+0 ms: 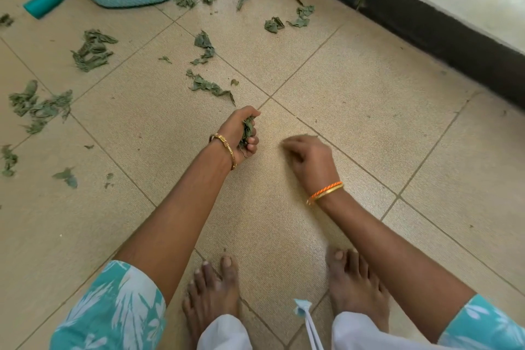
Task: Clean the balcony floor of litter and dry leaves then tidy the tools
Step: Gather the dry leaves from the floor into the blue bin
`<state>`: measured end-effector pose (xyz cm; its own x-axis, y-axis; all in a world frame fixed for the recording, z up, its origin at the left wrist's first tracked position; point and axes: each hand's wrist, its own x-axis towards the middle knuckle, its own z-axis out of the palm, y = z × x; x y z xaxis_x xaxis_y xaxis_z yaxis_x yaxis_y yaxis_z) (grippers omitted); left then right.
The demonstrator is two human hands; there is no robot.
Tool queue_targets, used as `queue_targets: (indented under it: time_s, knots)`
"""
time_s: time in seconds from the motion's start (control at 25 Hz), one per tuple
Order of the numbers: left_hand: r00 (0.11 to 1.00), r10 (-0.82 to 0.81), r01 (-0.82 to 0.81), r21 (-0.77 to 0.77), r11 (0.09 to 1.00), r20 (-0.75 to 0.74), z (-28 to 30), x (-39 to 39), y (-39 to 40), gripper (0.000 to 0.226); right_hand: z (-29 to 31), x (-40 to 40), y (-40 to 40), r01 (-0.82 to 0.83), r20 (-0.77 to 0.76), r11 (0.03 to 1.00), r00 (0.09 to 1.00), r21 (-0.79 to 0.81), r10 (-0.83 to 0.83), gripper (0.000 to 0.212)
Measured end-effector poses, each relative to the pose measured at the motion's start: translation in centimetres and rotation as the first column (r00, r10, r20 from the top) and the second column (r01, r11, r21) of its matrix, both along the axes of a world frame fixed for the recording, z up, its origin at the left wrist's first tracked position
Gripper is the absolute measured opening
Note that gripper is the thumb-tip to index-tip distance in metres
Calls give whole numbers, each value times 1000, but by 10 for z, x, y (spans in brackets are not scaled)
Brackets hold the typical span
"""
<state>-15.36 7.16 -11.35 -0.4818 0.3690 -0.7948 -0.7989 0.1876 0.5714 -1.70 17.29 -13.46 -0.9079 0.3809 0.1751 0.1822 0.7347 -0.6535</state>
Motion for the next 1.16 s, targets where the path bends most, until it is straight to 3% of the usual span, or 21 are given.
queue_targets:
  time_s: [0.12, 0.16, 0.28, 0.48, 0.6, 0.68, 0.72, 0.8, 0.88, 0.96, 1.08, 1.16]
  knots:
    - [1000, -17, 17, 0, 1000, 3, 3, 3, 0, 29, 20, -18, 21, 192, -4, 899, 978, -394, -210, 17]
    - [1000, -25, 25, -6, 1000, -2, 4, 3, -1, 30, 21, -21, 28, 232, 27, 868, 969, -439, -245, 15]
    - [999, -34, 33, -30, 999, -15, 4, 5, -3, 30, 13, -13, 43, 179, 92, 946, 983, -269, -160, 13]
    - [998, -47, 45, -52, 998, -42, 6, 5, -1, 30, -10, 25, 27, -205, 192, 979, 961, 16, 198, 33]
    - [999, -30, 29, -12, 999, -20, 6, 7, 0, 31, -21, 33, 4, -166, 126, 968, 982, 186, 144, 25]
    - [1000, 13, -14, 23, 1000, 5, 7, 8, -2, 33, -16, 28, 1, -132, 95, 972, 989, 194, 115, 18]
    - [999, 36, -37, 49, 998, 27, 7, 8, -3, 33, -9, 24, 2, -110, 73, 984, 992, 143, 100, 16]
    - [993, 76, -86, 118, 989, 87, 8, 6, -8, 34, 5, 11, 5, 15, 61, 993, 998, -116, -8, 15]
    - [985, 103, -127, 181, 975, 139, 12, 4, -13, 35, 16, -5, 7, 175, 166, 873, 980, -455, -109, 14]
    - [986, 102, -129, 209, 969, 134, 18, 5, -16, 34, 24, -20, 0, 245, 243, 693, 965, -678, -103, 12]
    - [992, 110, -120, 171, 978, 62, 24, 3, -26, 28, 35, -35, -17, 222, 188, 492, 975, -842, -119, 13]
    - [994, 109, -112, 161, 981, 25, 25, 0, -37, 20, 46, -47, -29, 130, 81, 509, 990, -851, -117, 11]
